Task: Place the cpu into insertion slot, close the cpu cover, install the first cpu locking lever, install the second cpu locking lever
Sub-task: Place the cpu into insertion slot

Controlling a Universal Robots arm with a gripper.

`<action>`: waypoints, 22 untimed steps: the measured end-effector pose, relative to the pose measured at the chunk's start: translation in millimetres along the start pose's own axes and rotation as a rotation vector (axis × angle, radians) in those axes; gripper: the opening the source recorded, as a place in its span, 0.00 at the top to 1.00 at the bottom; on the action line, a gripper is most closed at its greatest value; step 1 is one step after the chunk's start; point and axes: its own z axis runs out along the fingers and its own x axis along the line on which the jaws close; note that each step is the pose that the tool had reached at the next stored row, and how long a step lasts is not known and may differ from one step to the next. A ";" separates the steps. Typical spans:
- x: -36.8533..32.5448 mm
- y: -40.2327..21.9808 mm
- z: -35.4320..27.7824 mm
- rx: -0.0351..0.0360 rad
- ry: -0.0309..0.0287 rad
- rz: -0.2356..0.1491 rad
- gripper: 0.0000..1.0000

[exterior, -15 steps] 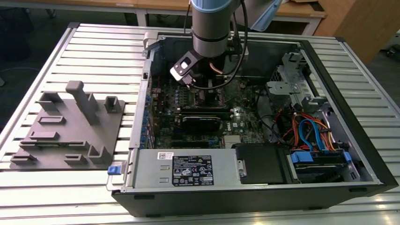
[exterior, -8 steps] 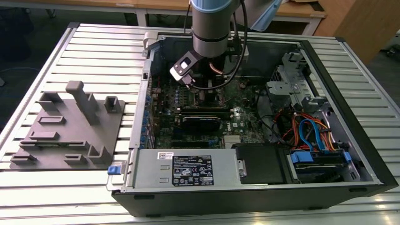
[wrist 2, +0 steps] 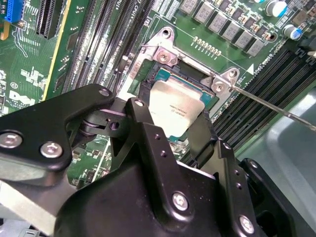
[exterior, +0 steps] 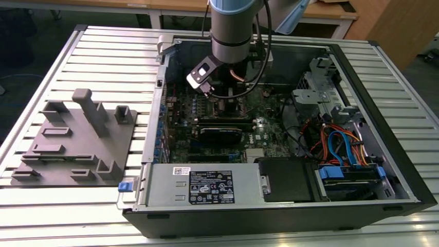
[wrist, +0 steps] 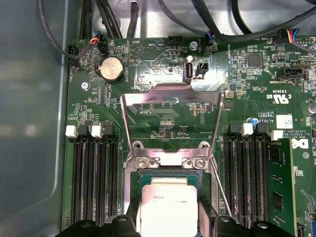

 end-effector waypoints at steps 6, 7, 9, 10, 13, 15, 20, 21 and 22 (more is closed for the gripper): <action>0.0 0.0 0.1 -0.0002 0.0003 0.000 0.46; 0.1 0.0 0.0 -0.0003 0.0005 0.000 0.46; 0.2 0.2 -0.7 -0.0009 0.0013 0.000 0.46; 0.3 0.3 -1.2 -0.0010 0.0017 0.000 0.46; 0.1 0.2 -1.9 -0.0003 -0.0004 -0.001 0.46; 0.1 0.1 -1.9 -0.0002 -0.0009 -0.001 0.46; 0.0 0.1 -1.6 -0.0003 -0.0038 -0.002 0.46; 0.0 0.1 -1.4 -0.0002 -0.0037 -0.003 0.46; -0.1 0.1 -1.4 0.0000 -0.0037 -0.006 0.46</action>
